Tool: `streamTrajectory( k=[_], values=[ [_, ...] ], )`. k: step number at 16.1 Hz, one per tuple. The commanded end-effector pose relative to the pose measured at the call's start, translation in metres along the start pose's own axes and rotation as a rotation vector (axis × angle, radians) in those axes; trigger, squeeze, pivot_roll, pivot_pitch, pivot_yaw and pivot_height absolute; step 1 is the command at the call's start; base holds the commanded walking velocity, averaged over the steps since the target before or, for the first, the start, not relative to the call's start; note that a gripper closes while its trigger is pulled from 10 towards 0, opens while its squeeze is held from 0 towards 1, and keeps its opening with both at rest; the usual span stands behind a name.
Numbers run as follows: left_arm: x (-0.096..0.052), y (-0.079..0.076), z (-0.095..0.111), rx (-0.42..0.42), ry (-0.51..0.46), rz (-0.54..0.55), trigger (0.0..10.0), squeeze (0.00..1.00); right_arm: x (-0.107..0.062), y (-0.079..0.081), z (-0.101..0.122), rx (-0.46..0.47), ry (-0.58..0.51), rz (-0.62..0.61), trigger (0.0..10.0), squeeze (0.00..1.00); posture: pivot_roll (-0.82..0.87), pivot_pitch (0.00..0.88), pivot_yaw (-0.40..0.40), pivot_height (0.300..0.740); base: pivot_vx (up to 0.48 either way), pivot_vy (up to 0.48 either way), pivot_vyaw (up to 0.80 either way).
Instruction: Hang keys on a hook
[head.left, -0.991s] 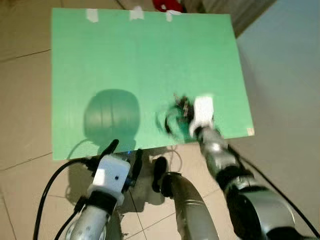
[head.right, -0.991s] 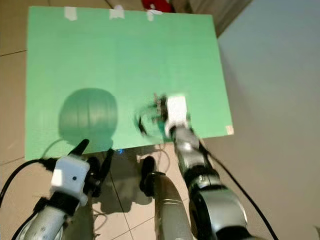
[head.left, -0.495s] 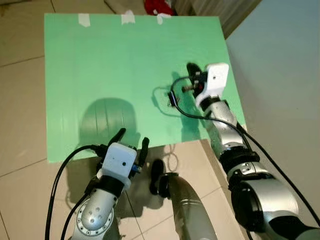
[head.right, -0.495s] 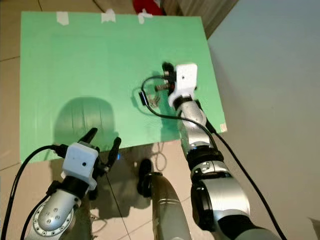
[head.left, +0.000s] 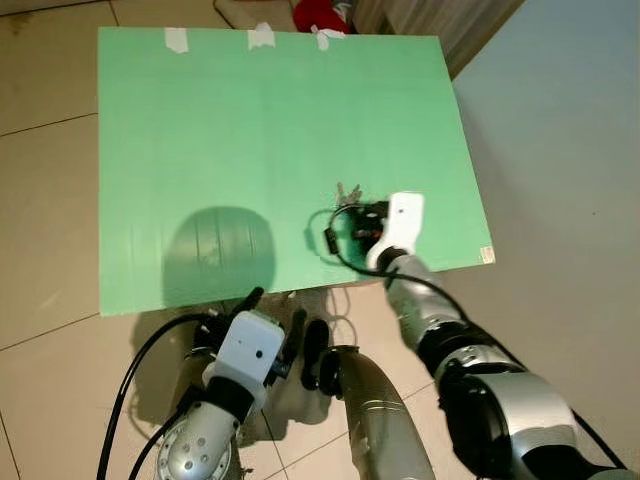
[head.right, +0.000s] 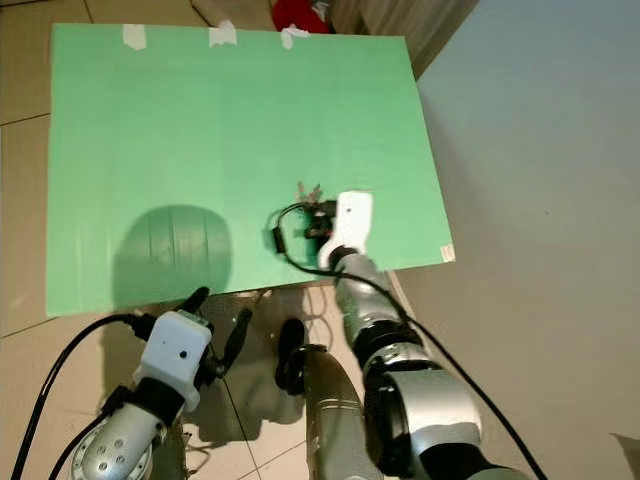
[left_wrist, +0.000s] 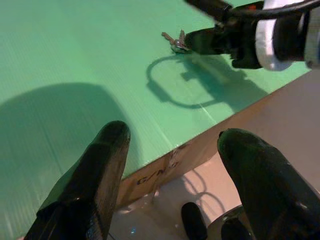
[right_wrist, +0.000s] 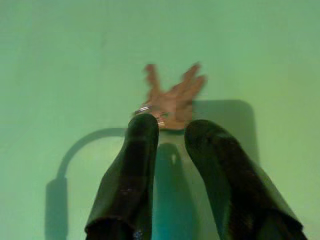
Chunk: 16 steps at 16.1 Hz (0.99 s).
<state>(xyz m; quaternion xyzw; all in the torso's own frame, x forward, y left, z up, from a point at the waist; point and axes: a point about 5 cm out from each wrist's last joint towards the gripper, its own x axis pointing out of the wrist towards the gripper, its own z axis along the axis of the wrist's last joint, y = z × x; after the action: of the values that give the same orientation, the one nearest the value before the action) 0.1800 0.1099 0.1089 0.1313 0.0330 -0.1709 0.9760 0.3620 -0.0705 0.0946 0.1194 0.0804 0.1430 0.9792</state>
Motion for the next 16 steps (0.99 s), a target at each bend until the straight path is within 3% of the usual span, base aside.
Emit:
streamTrajectory(
  k=[1,4,7,8,9,16],
  values=[
    [-0.005,-0.01,-0.002,-0.019,0.021,-0.026,10.0,0.0,-0.008,-0.003,-0.019,-0.009,0.057,-0.003,10.0,1.0,0.26,0.536,-0.233,0.74,0.0,0.0,0.0],
    [-0.004,-0.01,0.0,-0.029,0.012,-0.015,10.0,0.0,-0.006,0.003,-0.018,-0.026,0.062,0.022,10.0,1.0,0.26,0.534,-0.241,0.74,0.0,0.0,0.0],
    [-0.006,-0.012,-0.001,-0.034,0.014,-0.007,10.0,0.0,-0.004,0.005,-0.02,0.014,0.092,-0.014,10.0,1.0,0.27,0.524,-0.253,0.74,0.0,0.0,0.0],
    [-0.006,-0.013,-0.001,-0.034,0.013,-0.006,10.0,0.0,-0.004,0.006,-0.022,0.026,0.112,-0.026,10.0,0.56,0.27,0.524,-0.253,0.74,0.0,0.0,0.0],
    [-0.006,-0.012,-0.002,-0.034,0.014,-0.007,10.0,0.0,-0.004,0.008,-0.023,0.044,0.114,-0.031,10.0,0.0,0.27,0.518,-0.256,0.74,0.0,0.0,0.0],
    [-0.004,-0.015,-0.001,-0.034,0.005,-0.008,10.0,0.0,0.004,0.034,-0.018,0.184,0.123,-0.078,10.0,0.0,0.27,0.516,-0.264,0.74,0.0,0.0,0.0]
  ],
)
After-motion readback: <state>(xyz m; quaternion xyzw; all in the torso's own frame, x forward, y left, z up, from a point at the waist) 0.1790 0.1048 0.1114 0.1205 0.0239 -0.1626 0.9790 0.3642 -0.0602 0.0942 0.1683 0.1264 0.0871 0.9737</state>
